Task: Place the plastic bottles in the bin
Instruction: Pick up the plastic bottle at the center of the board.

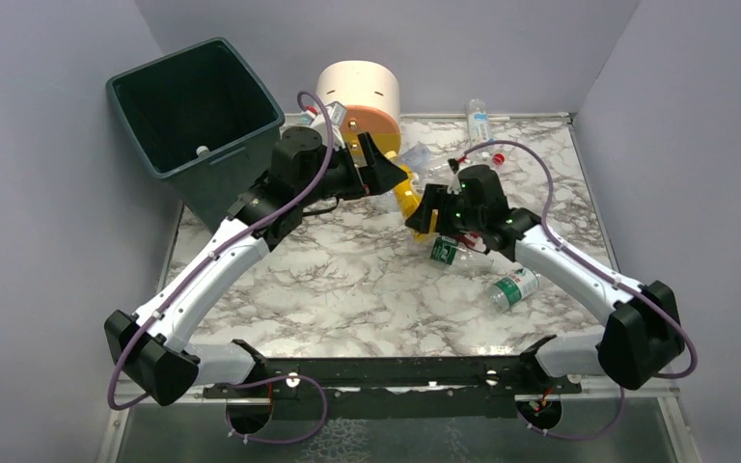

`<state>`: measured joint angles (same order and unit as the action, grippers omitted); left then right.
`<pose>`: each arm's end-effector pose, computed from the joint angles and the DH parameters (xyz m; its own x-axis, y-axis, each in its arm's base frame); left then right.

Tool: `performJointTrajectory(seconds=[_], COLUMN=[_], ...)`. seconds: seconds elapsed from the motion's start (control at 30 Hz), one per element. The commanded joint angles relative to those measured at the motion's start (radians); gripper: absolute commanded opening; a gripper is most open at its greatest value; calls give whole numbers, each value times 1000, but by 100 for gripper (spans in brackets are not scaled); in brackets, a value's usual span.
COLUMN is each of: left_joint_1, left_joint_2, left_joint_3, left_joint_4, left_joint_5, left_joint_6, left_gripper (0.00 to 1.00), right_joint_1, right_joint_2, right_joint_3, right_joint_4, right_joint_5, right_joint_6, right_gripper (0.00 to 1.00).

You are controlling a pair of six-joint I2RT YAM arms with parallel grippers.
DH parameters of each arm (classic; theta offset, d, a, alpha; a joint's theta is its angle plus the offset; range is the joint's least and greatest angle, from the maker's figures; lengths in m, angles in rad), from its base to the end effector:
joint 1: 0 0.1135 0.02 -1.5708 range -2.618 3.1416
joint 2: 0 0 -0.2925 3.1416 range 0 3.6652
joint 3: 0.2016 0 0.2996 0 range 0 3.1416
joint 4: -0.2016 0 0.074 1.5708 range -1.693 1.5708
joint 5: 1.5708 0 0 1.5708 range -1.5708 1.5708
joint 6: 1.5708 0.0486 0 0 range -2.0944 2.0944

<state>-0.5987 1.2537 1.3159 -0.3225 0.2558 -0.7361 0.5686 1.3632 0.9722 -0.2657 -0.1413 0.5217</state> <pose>0.2698 -0.1989 0.4384 -0.6592 -0.3366 -0.6724 0.4110 0.5875 -0.6970 0.2918 0.1946 0.2688 -0.7585 0.1008 -0.6438 -0.2873 0.8350 0.4692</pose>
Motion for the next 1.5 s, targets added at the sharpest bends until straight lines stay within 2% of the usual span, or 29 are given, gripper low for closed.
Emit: performJointTrajectory(seconds=[0.0,0.2,0.53,0.8,1.17,1.47], left_joint_1=[-56,-126,-144,-157,-174,-251], left_joint_2=[51,117,140,188,188,194], left_joint_3=[31,104,166,175,160,143], left_joint_4=[72,75,128,213,237,246], left_joint_5=[-25,-81,-107,-79,-97,-202], left_joint_6=[2,55,68,87,145,241], left_gripper=[99,99,99,99,99,99], right_joint_1=[-31,-33,-33,-34,-34,-34], right_joint_2=[-117,-254,-458,-512,-528,-493], right_joint_3=[-8,-23,-136,-217,-232,-207], right_joint_4=[-12,-6,136,294,367,392], right_joint_5=[48,104,117,26,-41,-72], right_joint_6=[-26,-39,-59,-79,-84,-60], right_gripper=[53,54,56,56,56,56])
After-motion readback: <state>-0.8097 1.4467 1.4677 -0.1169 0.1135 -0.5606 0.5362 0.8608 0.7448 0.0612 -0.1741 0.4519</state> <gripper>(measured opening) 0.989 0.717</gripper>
